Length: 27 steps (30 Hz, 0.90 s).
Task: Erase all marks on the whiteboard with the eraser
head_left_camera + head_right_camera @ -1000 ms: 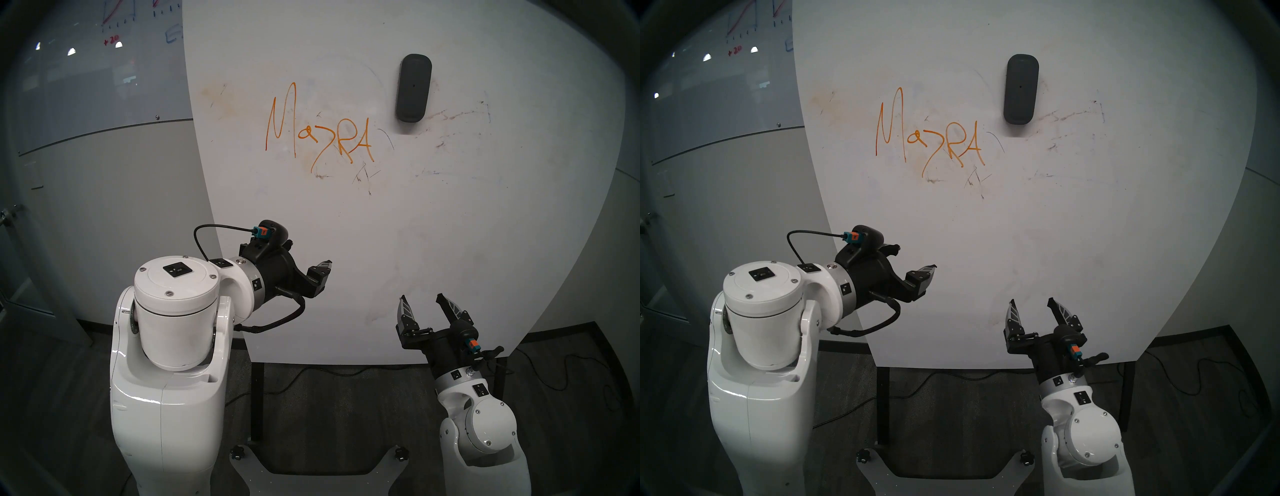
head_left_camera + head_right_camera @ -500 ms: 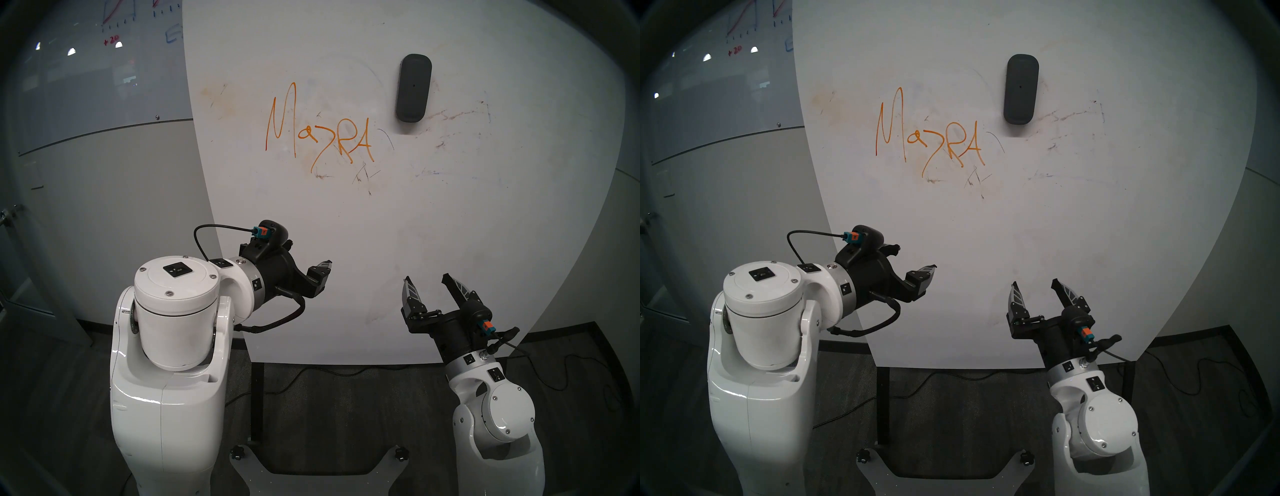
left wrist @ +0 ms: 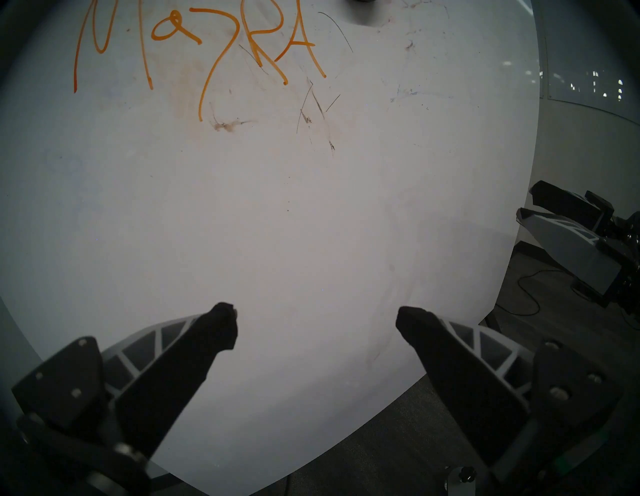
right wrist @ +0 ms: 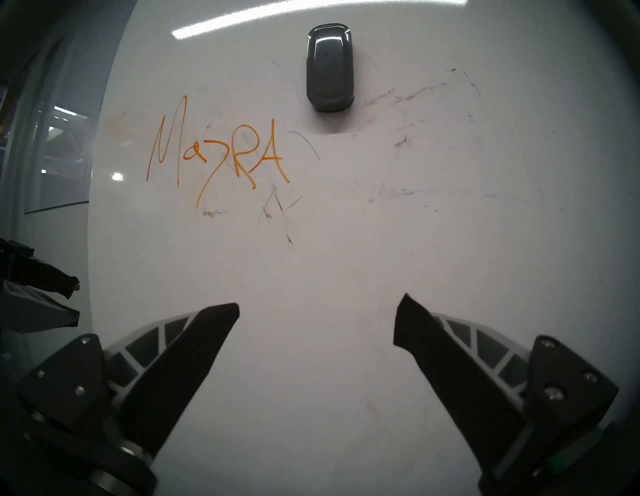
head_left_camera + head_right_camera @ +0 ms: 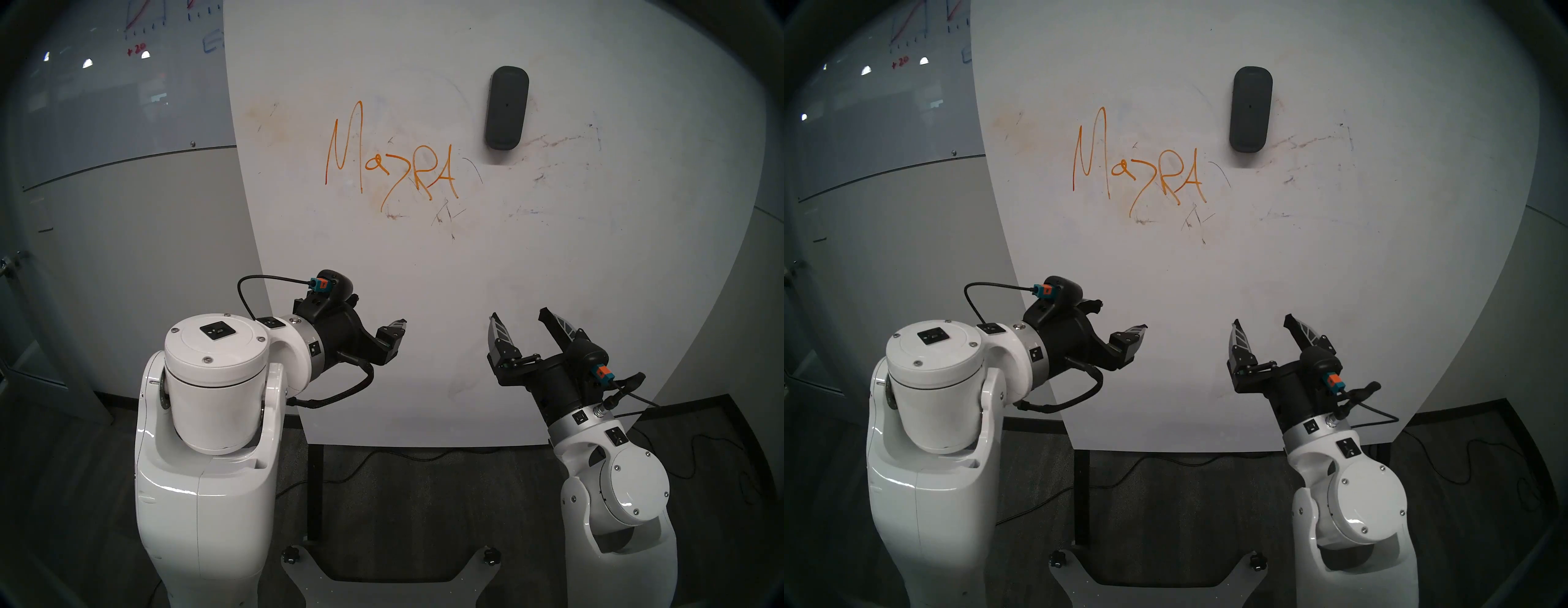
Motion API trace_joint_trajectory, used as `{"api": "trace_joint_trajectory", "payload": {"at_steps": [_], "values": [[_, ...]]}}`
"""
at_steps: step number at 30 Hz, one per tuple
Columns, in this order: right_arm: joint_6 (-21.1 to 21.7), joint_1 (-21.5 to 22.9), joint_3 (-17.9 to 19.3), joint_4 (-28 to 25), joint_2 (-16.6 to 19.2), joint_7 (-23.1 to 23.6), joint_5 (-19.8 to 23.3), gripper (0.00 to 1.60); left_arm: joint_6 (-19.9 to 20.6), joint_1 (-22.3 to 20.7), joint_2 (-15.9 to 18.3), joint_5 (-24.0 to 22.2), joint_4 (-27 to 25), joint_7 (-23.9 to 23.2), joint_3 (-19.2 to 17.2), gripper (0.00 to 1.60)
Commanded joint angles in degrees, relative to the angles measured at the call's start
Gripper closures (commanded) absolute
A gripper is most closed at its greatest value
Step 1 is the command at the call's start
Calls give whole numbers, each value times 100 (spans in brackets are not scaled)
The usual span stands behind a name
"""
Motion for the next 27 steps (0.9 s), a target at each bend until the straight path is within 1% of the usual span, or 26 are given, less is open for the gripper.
{"api": "trace_joint_trajectory", "payload": {"at_steps": [1,12,13,15,20,27], "values": [[286,476,-195,-301,-91,-181,-196,0,-3,-6,-1,-2,-79,-1,-1,0],[1071,1213,-307,-419,-172,-373,-403,0,-4,-7,-1,-2,-77,-1,-1,0],[1056,1184,-318,-459,-169,-419,-407,0,-4,-7,-1,-2,-77,-1,-1,0],[1117,1372,-337,-416,-181,-465,-436,0,-4,-7,-1,-2,-77,-1,-1,0],[1329,1565,-372,-366,-188,-525,-478,0,-3,-4,0,-1,-81,-1,-1,0],[1424,1619,-387,-361,-193,-554,-495,0,-2,-3,0,-1,-84,0,-1,0]]}}
